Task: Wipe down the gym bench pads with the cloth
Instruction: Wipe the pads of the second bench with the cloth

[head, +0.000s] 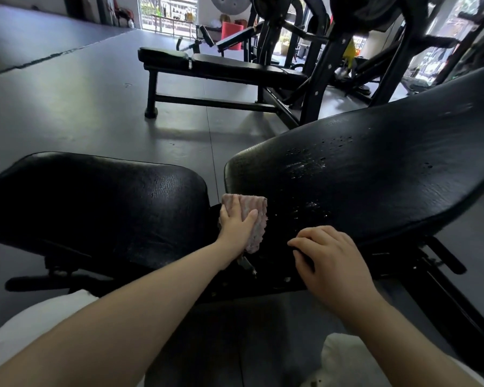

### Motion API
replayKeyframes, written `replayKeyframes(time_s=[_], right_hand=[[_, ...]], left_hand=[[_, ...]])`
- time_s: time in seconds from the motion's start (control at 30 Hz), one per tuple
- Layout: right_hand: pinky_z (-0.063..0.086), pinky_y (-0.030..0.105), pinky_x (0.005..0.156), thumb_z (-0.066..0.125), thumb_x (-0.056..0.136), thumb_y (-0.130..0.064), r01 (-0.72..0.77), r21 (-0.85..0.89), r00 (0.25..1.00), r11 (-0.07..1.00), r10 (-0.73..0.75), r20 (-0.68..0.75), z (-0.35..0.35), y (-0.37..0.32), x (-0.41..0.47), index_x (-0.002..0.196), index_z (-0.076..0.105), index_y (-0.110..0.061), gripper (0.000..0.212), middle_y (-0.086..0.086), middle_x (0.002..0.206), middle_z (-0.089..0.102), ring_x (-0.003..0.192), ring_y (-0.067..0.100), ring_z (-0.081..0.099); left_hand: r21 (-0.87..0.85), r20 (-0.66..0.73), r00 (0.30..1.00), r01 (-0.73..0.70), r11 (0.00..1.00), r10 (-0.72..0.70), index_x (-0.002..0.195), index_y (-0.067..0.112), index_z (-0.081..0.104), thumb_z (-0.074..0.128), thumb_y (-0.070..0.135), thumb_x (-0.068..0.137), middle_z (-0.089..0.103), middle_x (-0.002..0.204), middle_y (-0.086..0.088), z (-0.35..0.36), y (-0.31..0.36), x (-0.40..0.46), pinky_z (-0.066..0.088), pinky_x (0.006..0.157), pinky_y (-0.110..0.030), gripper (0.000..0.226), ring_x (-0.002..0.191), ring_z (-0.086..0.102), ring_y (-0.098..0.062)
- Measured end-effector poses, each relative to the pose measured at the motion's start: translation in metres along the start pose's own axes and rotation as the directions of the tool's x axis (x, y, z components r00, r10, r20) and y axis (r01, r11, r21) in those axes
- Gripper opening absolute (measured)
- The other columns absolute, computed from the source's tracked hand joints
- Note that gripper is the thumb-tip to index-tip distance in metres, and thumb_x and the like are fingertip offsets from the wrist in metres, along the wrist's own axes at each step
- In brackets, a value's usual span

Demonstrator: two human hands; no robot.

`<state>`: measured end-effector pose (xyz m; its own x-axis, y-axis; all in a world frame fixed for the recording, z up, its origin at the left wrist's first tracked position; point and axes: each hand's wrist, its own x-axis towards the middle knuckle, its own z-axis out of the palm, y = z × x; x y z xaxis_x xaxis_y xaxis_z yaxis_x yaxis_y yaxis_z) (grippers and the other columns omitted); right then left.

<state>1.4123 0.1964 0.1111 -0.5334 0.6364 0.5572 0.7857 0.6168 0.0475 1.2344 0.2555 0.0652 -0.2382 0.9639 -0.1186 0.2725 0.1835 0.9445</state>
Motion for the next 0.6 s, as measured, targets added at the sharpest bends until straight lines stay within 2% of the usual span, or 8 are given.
replayKeyframes(time_s=[0.17, 0.2, 0.27, 0.33, 0.4, 0.5, 0.53, 0.6], right_hand=[[0.046, 0.026, 0.074, 0.046, 0.083, -0.025, -0.021, 0.062, 0.999, 0.998, 0.018, 0.051, -0.007, -0.002, 0.0, 0.086, 0.075, -0.015, 0.031, -0.003, 0.088, 0.07, 0.083, 0.016, 0.065], [0.05, 0.028, 0.073, 0.049, 0.082, -0.021, -0.035, 0.08, 0.998, 0.996, 0.031, 0.048, -0.008, -0.002, 0.0, 0.086, 0.075, -0.013, 0.027, -0.002, 0.088, 0.07, 0.082, 0.017, 0.066], [0.054, 0.031, 0.07, 0.06, 0.078, -0.01, -0.081, 0.107, 0.996, 0.991, 0.078, 0.03, -0.011, -0.002, 0.0, 0.086, 0.075, -0.009, 0.017, 0.002, 0.088, 0.07, 0.079, 0.02, 0.067], [0.053, 0.03, 0.069, 0.068, 0.075, -0.002, -0.123, 0.114, 0.992, 0.986, 0.123, 0.012, -0.014, -0.001, 0.001, 0.086, 0.075, -0.006, 0.014, 0.005, 0.087, 0.07, 0.077, 0.022, 0.067], [0.054, 0.03, 0.068, 0.065, 0.076, -0.004, -0.146, 0.109, 0.989, 0.983, 0.148, -0.011, -0.016, 0.002, 0.003, 0.084, 0.075, -0.006, 0.014, 0.005, 0.084, 0.071, 0.074, 0.022, 0.066], [0.056, 0.035, 0.065, 0.058, 0.077, -0.01, -0.186, 0.096, 0.982, 0.978, 0.188, -0.015, -0.021, 0.006, 0.004, 0.082, 0.075, -0.008, 0.018, 0.003, 0.082, 0.071, 0.072, 0.022, 0.065], [0.056, 0.035, 0.066, 0.06, 0.077, -0.009, -0.203, 0.094, 0.978, 0.975, 0.206, -0.023, -0.023, 0.008, 0.004, 0.082, 0.075, -0.008, 0.016, 0.003, 0.082, 0.071, 0.072, 0.022, 0.065], [0.055, 0.034, 0.067, 0.065, 0.077, -0.005, -0.25, 0.1, 0.965, 0.963, 0.257, -0.058, -0.027, 0.014, 0.003, 0.084, 0.075, -0.007, 0.012, 0.004, 0.084, 0.071, 0.073, 0.023, 0.064]], left_hand=[[-0.08, 0.011, 0.989, -0.143, 0.986, 0.144, 0.148, 0.025, -0.013, 0.031, 0.037, 0.1, -0.028, 0.153, 0.0, 0.014, -0.009, -0.052, -0.001, 0.116, -0.032, 0.066, 0.144, -0.014, -0.016], [-0.053, 0.024, 0.981, -0.192, 0.98, 0.194, 0.146, 0.024, -0.017, 0.026, 0.045, 0.099, -0.031, 0.152, 0.0, 0.016, -0.013, -0.062, -0.003, 0.115, -0.029, 0.067, 0.143, -0.018, -0.015], [0.217, 0.074, 0.94, -0.342, 0.914, 0.334, 0.144, 0.018, -0.021, -0.001, 0.068, 0.087, -0.035, 0.15, -0.007, 0.02, -0.023, -0.077, -0.005, 0.118, -0.035, 0.078, 0.141, -0.025, -0.02], [0.558, 0.126, 0.882, -0.441, 0.703, 0.453, 0.145, 0.013, -0.019, -0.015, 0.066, 0.085, -0.027, 0.151, -0.018, 0.024, -0.036, -0.083, 0.005, 0.117, -0.049, 0.08, 0.143, -0.016, -0.034], [0.725, 0.181, 0.794, -0.506, 0.467, 0.58, 0.148, 0.006, -0.01, 0.008, 0.048, 0.097, -0.002, 0.155, -0.025, 0.027, -0.042, -0.082, 0.014, 0.113, -0.058, 0.069, 0.142, 0.003, -0.044], [0.741, 0.337, 0.585, -0.648, 0.175, 0.737, 0.149, 0.01, -0.006, 0.053, 0.032, 0.087, 0.012, 0.156, -0.019, 0.027, -0.04, -0.075, 0.013, 0.113, -0.049, 0.088, 0.141, 0.014, -0.043], [0.742, 0.365, 0.549, -0.66, 0.122, 0.752, 0.15, 0.011, -0.006, 0.061, 0.028, 0.082, 0.012, 0.156, -0.018, 0.026, -0.036, -0.073, 0.012, 0.114, -0.048, 0.097, 0.14, 0.016, -0.042], [0.75, 0.39, 0.504, -0.659, 0.051, 0.771, 0.15, 0.012, -0.007, 0.061, 0.026, 0.08, 0.007, 0.155, -0.018, 0.027, -0.029, -0.071, 0.009, 0.114, -0.046, 0.098, 0.139, 0.017, -0.042]])
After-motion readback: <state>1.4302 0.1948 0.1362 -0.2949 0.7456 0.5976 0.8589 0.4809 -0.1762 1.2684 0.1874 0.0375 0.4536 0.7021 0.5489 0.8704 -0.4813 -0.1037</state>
